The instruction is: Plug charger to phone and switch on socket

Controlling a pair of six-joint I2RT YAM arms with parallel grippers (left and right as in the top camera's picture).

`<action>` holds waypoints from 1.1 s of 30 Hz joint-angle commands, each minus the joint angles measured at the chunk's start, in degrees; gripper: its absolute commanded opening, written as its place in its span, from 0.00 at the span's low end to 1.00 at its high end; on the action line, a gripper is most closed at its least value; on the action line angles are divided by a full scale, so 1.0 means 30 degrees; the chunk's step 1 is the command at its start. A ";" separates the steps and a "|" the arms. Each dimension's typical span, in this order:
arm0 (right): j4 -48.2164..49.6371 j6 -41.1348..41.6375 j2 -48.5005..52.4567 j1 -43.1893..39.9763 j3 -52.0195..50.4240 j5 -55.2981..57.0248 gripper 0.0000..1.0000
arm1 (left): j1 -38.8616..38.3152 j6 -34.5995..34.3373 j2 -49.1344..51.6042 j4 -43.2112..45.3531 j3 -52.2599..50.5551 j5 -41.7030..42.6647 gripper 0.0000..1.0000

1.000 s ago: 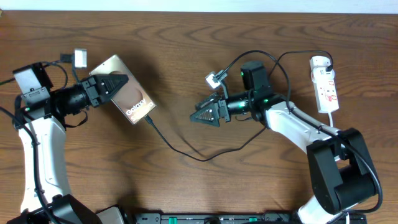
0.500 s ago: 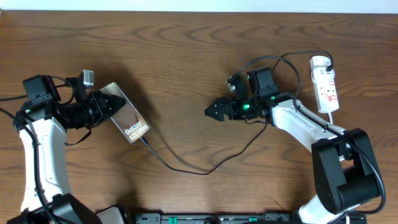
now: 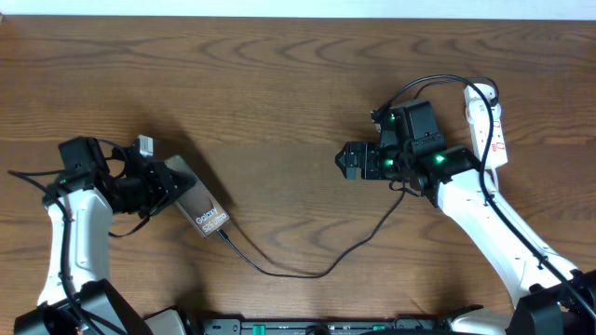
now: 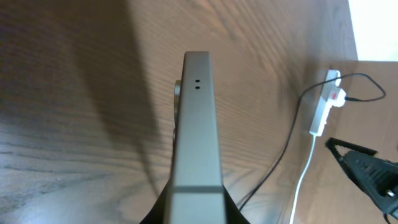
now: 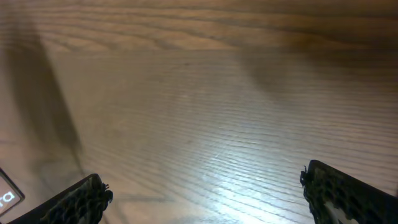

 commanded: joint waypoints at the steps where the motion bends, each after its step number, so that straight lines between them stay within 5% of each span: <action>1: -0.0189 0.0313 -0.0226 -0.0095 0.0197 0.1005 0.99 | -0.0007 -0.0772 0.0197 0.0605 -0.0940 -0.0204 0.07; 18: -0.0248 0.0299 -0.0226 -0.0095 0.0197 0.1071 0.99 | -0.1384 -0.2149 0.4539 0.3861 -0.2040 -0.1093 0.07; 33: -0.0313 0.0153 -0.0226 -0.0095 0.0197 0.1071 0.99 | -0.1974 -0.2710 0.4918 0.4605 -0.2040 -0.1107 0.09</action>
